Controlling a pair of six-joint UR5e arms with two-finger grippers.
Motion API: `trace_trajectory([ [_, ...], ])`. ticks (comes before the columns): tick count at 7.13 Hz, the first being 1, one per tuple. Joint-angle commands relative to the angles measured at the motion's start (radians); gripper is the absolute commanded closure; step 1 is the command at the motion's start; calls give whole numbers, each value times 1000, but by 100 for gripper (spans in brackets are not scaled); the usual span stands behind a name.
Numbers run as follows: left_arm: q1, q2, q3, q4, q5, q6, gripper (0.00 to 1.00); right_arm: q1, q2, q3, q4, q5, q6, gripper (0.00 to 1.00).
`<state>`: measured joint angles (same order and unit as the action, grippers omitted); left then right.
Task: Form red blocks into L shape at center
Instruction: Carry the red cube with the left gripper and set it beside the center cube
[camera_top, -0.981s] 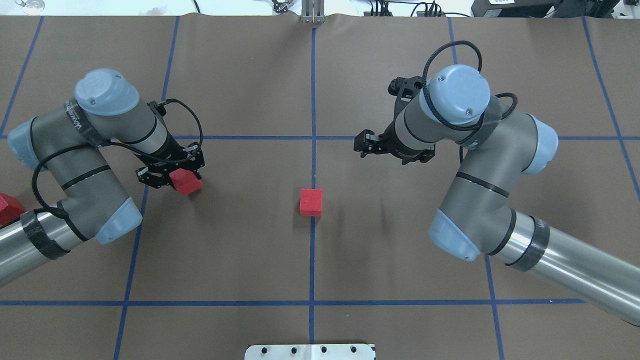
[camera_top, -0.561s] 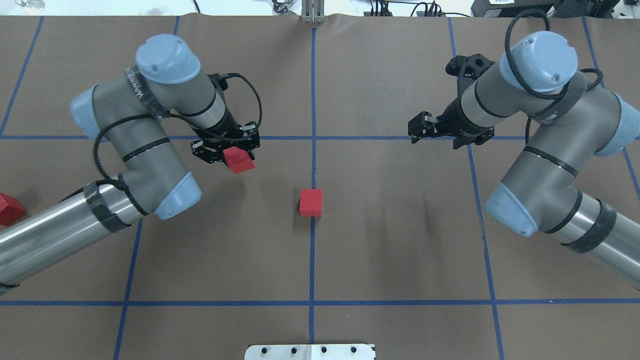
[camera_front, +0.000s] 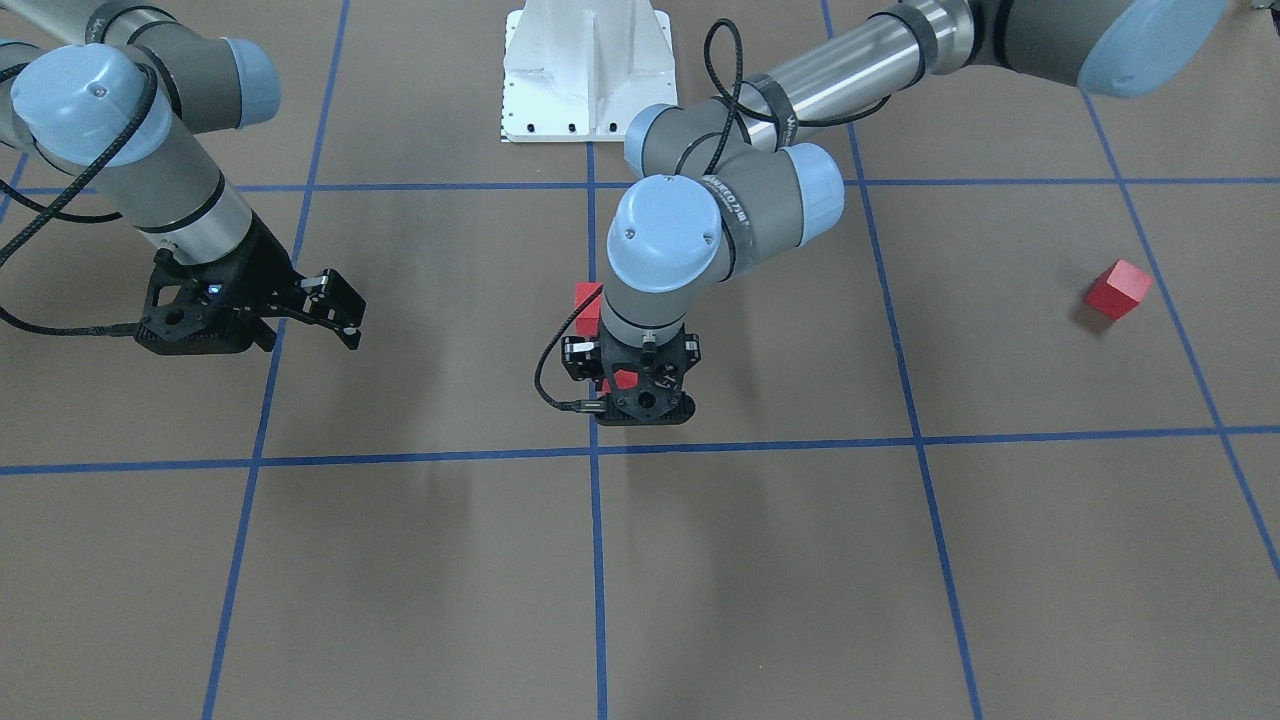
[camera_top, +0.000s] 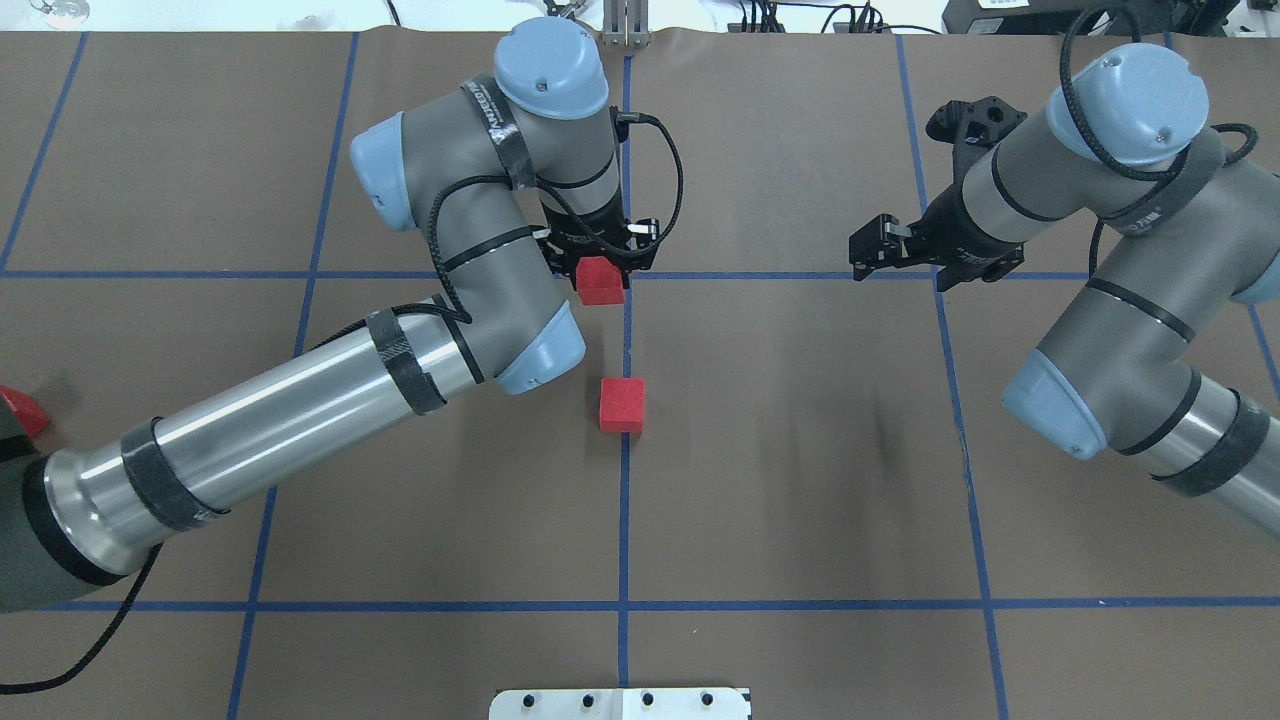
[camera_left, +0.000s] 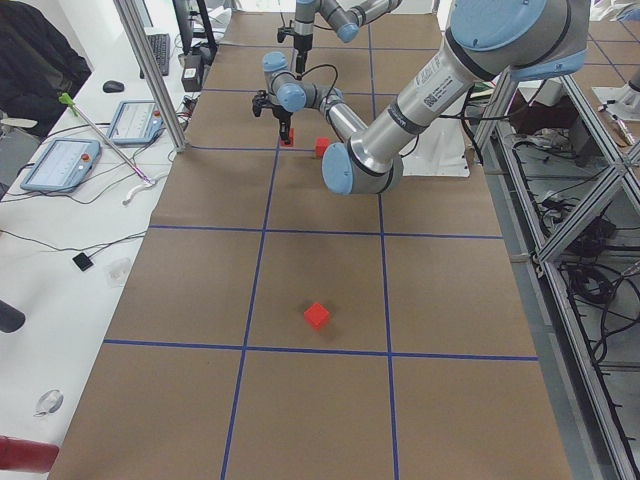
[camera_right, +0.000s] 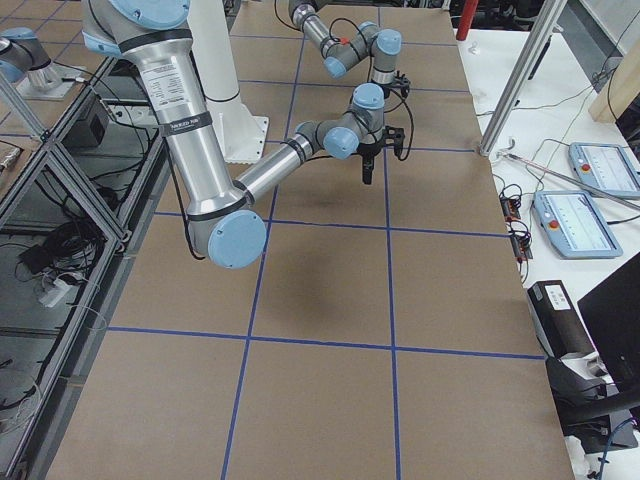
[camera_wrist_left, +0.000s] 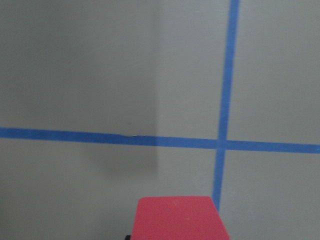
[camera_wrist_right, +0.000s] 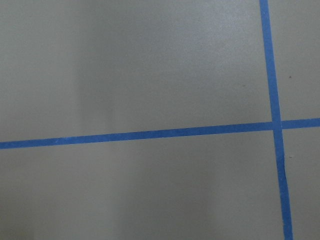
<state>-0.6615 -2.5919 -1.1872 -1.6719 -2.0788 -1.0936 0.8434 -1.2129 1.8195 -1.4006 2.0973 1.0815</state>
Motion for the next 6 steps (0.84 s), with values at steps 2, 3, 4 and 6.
trace_trajectory([
  [2, 80, -36, 60, 3, 85, 34, 100, -1, 1, 0, 0, -2, 0, 0],
  [3, 89, -37, 57, 11, 85, 32, 100, -3, 6, -5, 0, -6, 0, 0],
  [4, 89, -37, 57, 14, 83, 34, 100, -3, 7, -8, 0, -6, 0, 0],
  [6, 100, -33, 47, 62, 85, 34, 100, -4, 9, -8, 0, -6, 0, 0],
])
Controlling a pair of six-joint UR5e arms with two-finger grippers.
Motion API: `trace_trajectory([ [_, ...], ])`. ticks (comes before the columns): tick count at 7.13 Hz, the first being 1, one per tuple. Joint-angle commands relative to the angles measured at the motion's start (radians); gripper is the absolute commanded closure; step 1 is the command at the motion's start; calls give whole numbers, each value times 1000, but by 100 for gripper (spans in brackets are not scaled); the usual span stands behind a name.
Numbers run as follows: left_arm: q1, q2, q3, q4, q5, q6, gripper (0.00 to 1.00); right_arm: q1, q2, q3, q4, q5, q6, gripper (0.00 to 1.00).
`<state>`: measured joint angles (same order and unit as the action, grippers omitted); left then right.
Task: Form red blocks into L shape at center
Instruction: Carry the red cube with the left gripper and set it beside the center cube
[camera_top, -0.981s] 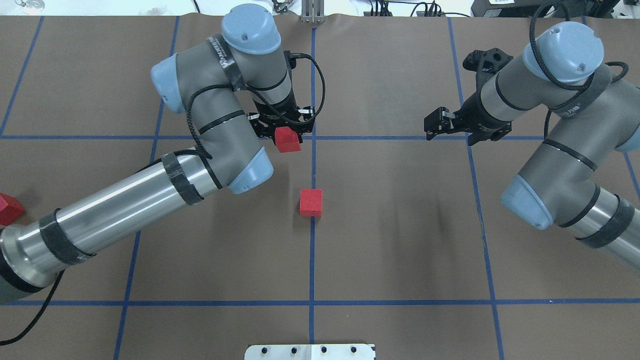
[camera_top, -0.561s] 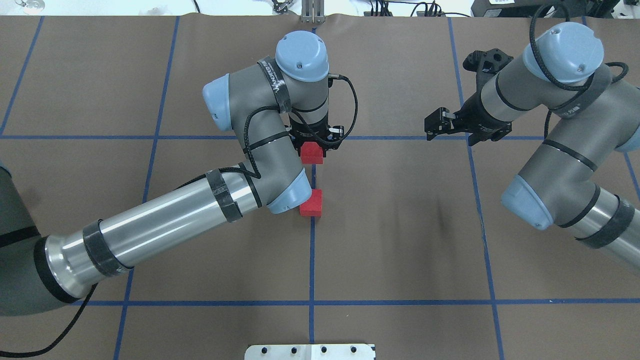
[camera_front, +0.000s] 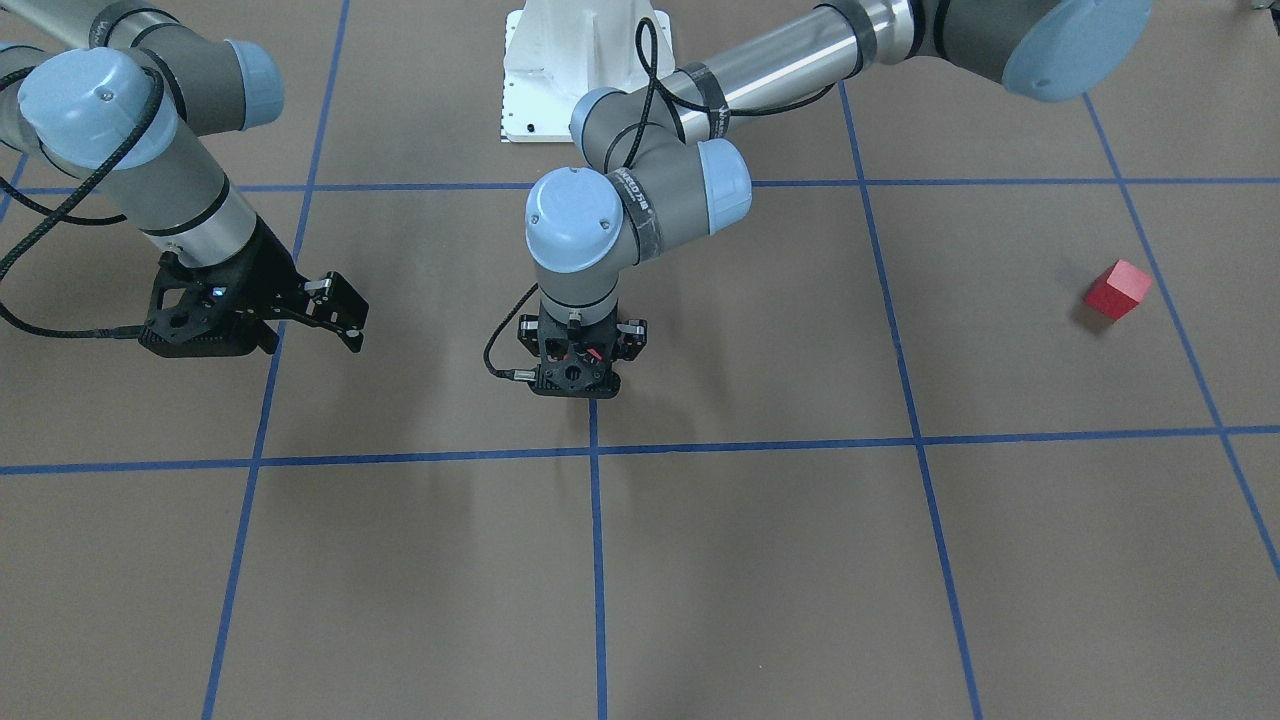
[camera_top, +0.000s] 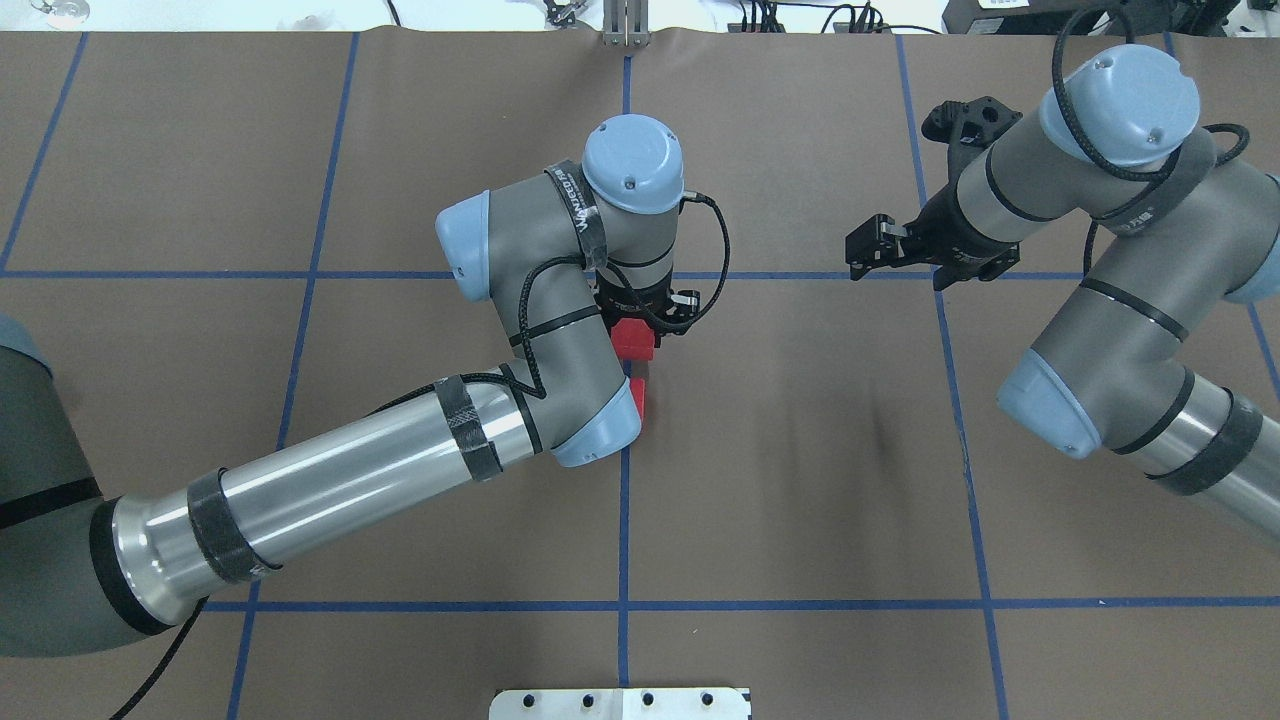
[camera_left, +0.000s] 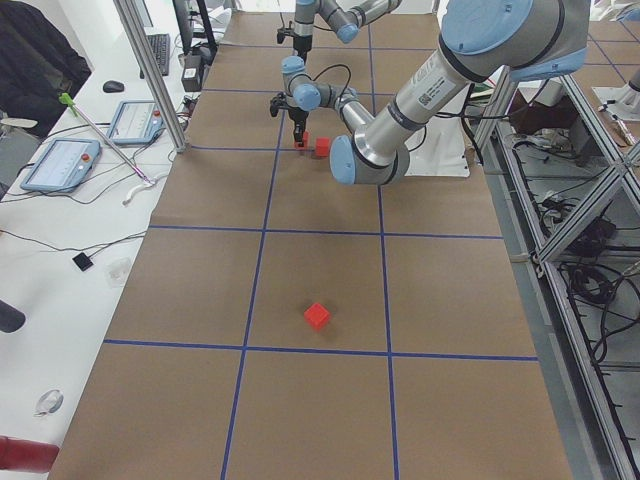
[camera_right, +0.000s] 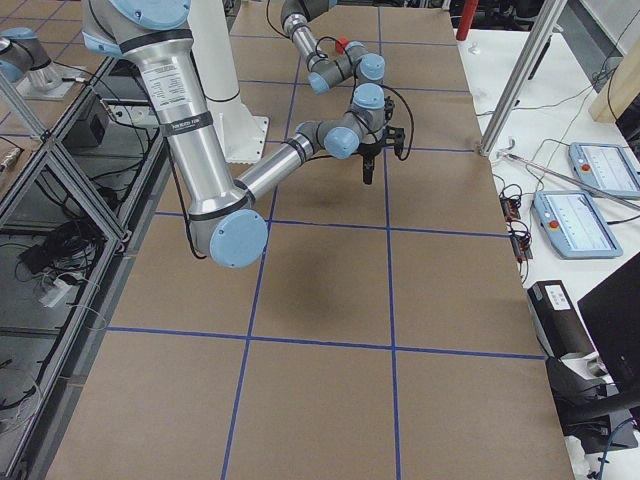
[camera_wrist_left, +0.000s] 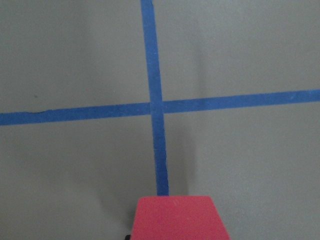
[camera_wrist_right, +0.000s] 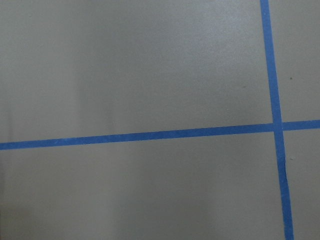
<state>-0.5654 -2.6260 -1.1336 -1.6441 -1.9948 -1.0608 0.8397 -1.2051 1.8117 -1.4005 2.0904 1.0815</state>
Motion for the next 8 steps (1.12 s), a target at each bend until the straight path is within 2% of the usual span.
trace_trajectory([
  [1, 7, 1, -5, 38, 1, 1, 100, -1, 1, 0, 0, -1, 0, 0],
  [8, 24, 6, 2, 40, -1, 1, 100, -2, 4, -2, 0, -1, 2, 0],
])
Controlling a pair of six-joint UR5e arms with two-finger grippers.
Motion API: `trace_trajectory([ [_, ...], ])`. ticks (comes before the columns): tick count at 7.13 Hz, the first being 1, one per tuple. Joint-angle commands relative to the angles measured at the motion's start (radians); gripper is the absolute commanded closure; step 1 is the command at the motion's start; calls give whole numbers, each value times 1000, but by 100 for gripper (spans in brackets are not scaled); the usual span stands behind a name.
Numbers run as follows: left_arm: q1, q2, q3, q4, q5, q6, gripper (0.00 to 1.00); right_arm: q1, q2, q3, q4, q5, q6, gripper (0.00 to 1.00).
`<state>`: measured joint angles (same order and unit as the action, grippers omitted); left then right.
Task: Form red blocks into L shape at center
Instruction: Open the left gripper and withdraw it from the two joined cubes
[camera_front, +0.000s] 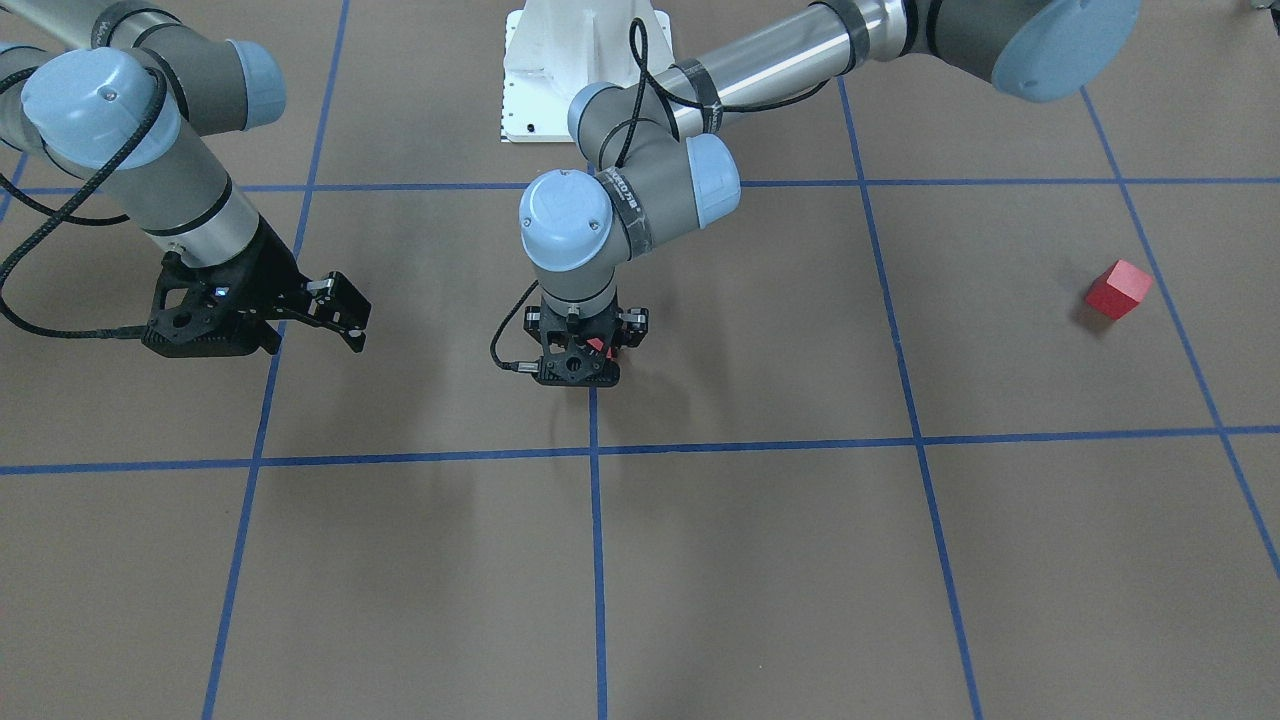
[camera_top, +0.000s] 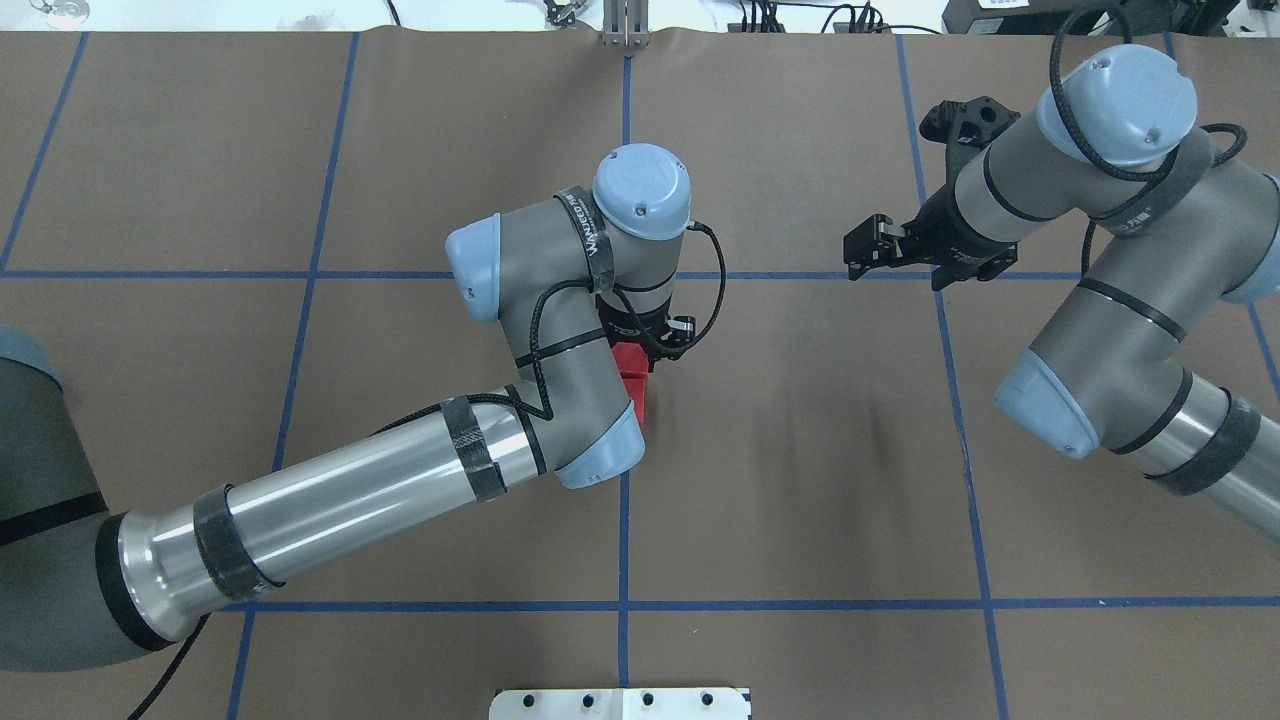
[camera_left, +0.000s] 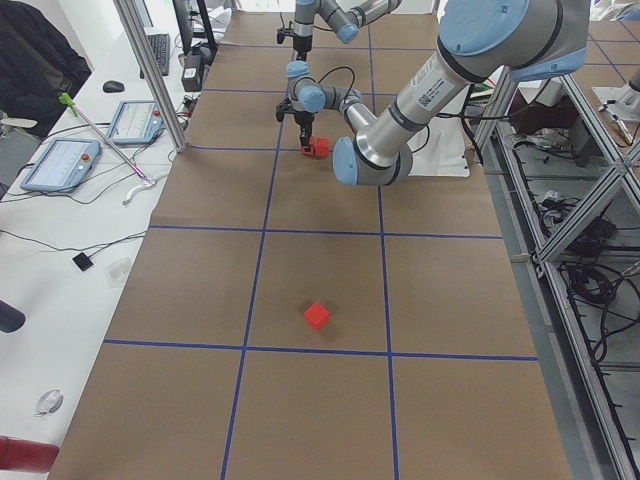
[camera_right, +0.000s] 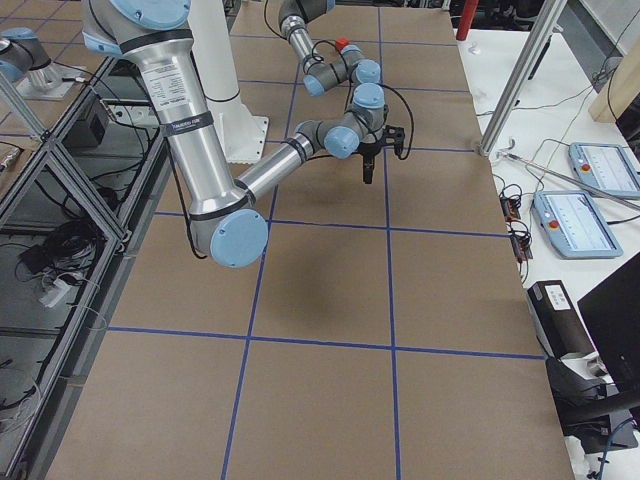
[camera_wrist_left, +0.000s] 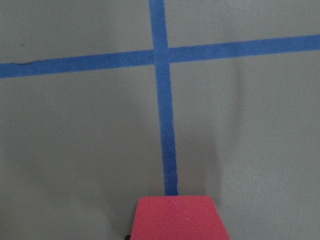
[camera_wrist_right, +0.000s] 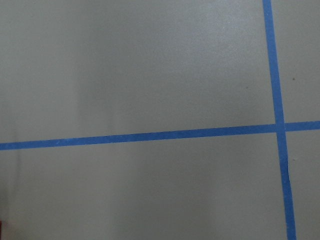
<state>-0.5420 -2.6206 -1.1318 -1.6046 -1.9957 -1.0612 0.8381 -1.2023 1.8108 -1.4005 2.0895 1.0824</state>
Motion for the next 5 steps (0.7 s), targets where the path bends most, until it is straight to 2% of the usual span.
trace_trajectory([
  [1, 0, 1, 0, 0, 0, 0, 100, -1, 0, -1, 0, 0, 1, 0],
  [5, 4, 7, -2, 0, -2, -13, 100, -1, 1, 2, 0, 0, 1, 0],
])
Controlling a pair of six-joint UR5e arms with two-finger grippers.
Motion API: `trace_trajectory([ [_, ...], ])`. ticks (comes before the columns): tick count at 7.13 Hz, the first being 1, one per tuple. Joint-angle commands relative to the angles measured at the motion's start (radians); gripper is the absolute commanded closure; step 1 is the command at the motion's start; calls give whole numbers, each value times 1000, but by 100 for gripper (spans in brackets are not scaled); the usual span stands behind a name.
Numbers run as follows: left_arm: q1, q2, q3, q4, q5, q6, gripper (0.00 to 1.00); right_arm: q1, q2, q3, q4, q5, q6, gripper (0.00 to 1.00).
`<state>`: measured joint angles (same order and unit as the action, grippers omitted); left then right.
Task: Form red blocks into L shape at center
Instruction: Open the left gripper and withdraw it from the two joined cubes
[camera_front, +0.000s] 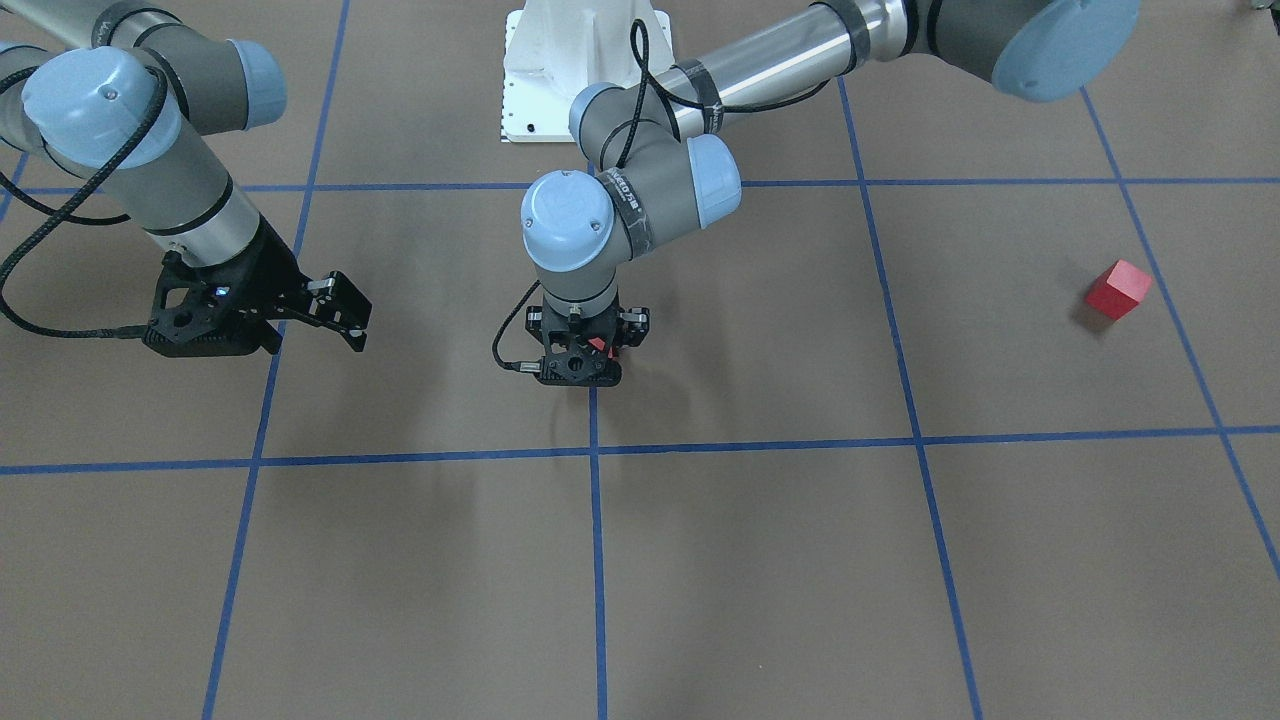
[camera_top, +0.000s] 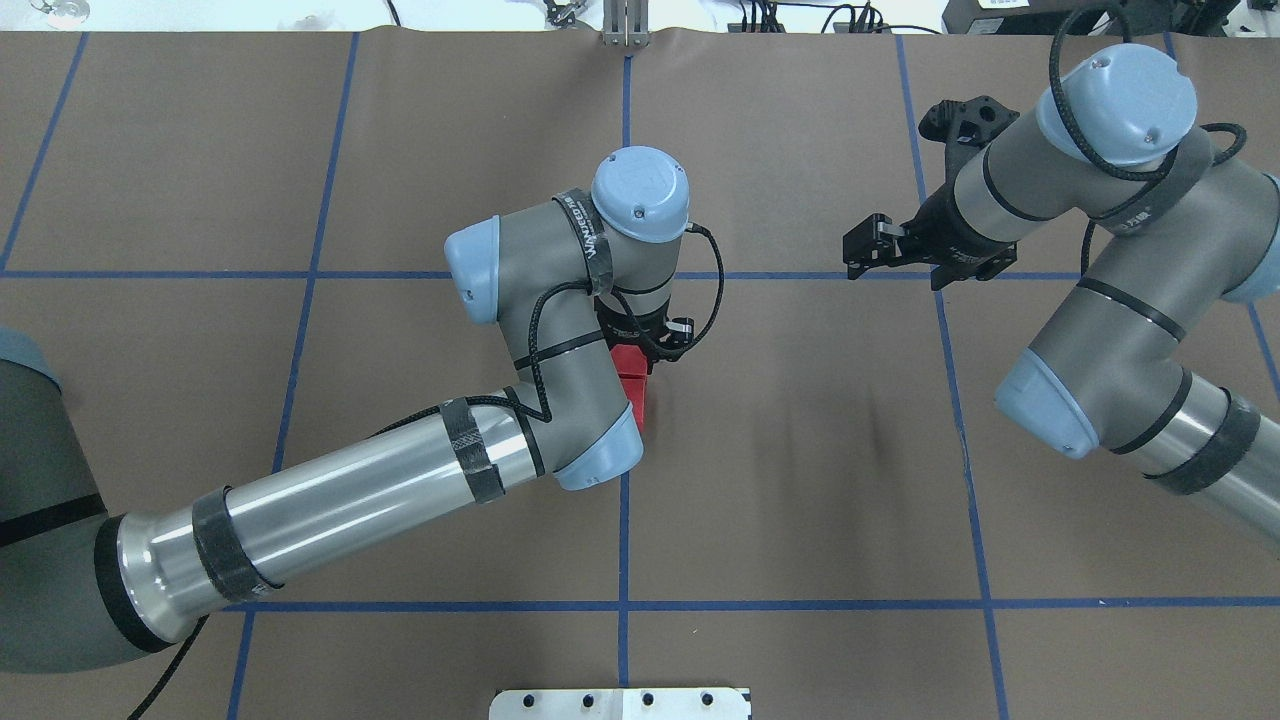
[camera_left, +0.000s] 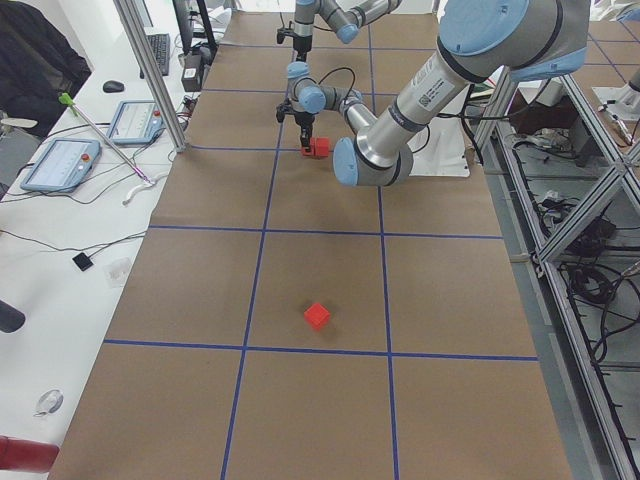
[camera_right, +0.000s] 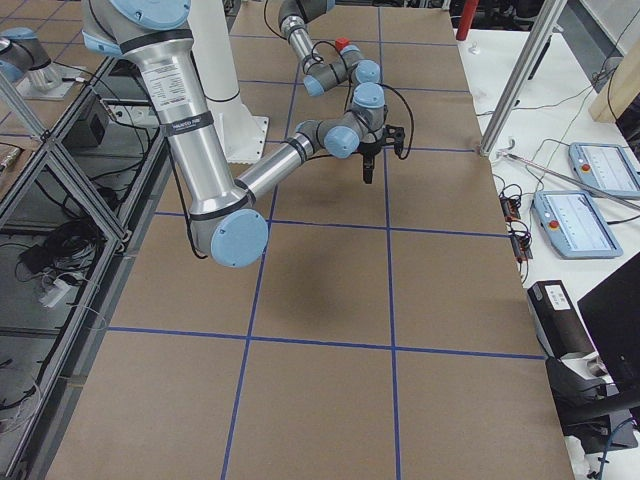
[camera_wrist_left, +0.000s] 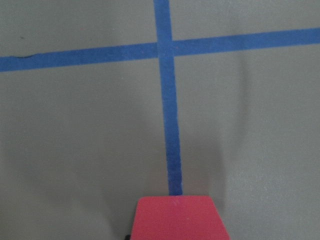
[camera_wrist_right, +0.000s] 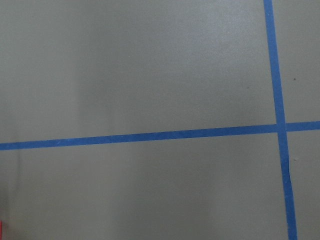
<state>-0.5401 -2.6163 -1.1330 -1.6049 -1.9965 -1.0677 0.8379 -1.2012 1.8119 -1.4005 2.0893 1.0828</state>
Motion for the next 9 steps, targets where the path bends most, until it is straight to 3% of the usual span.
trace_trajectory([
  [1, 3, 2, -2, 0, -1, -6, 100, 0, 0, 1, 0, 0, 0, 0],
  [3, 3, 4, -4, 0, 1, -8, 100, 1, 0, 1, 0, 0, 0, 0],
  [4, 3, 4, -4, -1, 1, -8, 70, 1, 0, 1, 0, 0, 0, 0],
  [5, 6, 5, -5, -3, 4, -8, 1, 0, 2, 1, 0, 0, 0, 0],
  [9, 5, 2, -46, 37, 1, -54, 0, 0, 3, 1, 0, 0, 0, 0],
])
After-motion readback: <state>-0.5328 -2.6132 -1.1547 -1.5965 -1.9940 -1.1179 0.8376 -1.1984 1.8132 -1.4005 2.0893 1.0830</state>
